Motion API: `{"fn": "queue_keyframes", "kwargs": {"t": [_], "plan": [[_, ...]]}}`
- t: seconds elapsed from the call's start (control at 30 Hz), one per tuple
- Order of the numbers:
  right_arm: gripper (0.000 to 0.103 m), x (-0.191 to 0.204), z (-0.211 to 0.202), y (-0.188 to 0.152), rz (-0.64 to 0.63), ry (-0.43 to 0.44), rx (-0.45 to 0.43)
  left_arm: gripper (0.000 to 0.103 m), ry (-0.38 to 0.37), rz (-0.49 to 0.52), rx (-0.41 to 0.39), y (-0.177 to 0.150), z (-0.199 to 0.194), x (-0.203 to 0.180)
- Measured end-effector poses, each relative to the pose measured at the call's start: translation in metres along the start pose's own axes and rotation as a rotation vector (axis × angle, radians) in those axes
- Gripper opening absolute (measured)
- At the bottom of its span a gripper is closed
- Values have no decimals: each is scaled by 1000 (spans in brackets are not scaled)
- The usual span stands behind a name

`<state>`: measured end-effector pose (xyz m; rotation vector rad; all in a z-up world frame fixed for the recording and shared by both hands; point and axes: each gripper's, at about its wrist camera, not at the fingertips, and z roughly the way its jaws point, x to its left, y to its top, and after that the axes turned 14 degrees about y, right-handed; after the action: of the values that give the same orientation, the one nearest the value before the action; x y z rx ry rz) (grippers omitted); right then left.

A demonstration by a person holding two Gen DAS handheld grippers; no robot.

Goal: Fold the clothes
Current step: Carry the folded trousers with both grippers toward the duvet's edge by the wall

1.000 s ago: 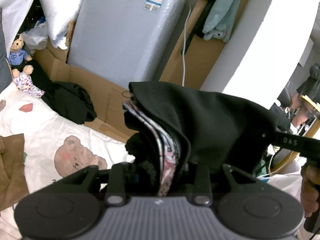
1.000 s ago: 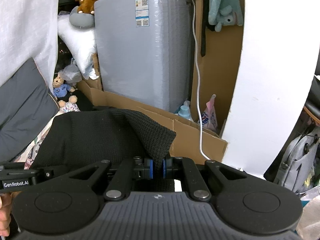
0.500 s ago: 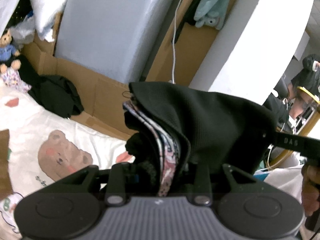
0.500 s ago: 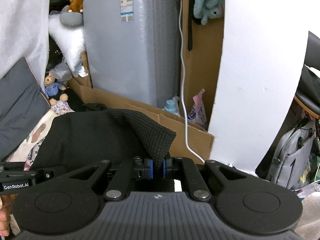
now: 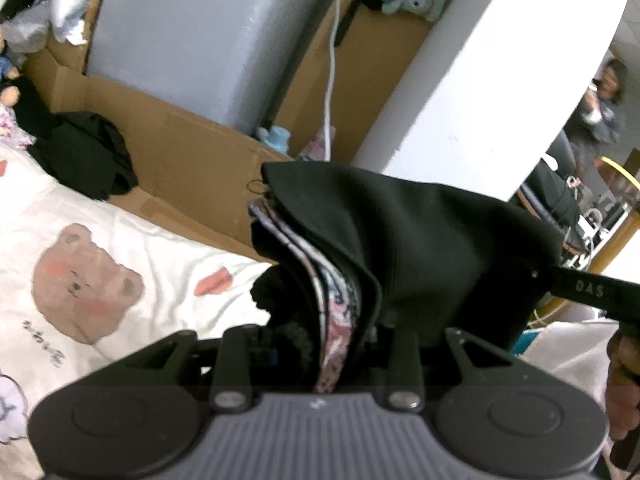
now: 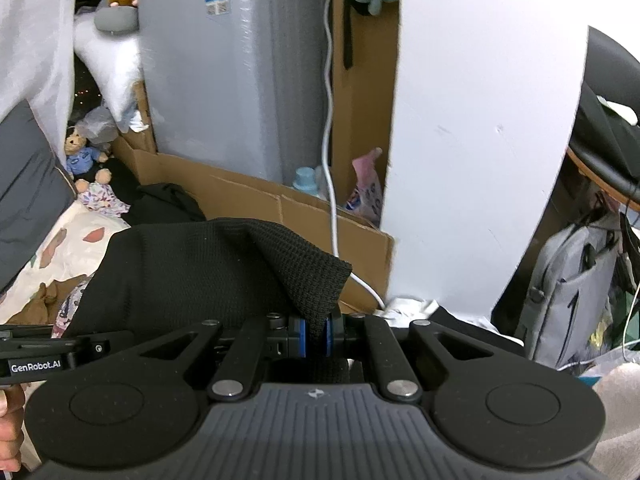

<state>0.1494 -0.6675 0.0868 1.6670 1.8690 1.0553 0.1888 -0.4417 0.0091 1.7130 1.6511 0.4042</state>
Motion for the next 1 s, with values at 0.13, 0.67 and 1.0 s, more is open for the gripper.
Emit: {"fn": "queue_keyframes", "kwargs": {"t": [0.13,0.67,1.0], "plan": [[9,-22,-10,-9,7,-36,3,35,-41,9,13,-9,10,-21],[9,-92,-33,-25,39,-142,14,35,-119,40,55,-34,48,-88],[9,-135,-15,-29,79,-177,37,35,-130,72,107,-32,89,-111]]}}
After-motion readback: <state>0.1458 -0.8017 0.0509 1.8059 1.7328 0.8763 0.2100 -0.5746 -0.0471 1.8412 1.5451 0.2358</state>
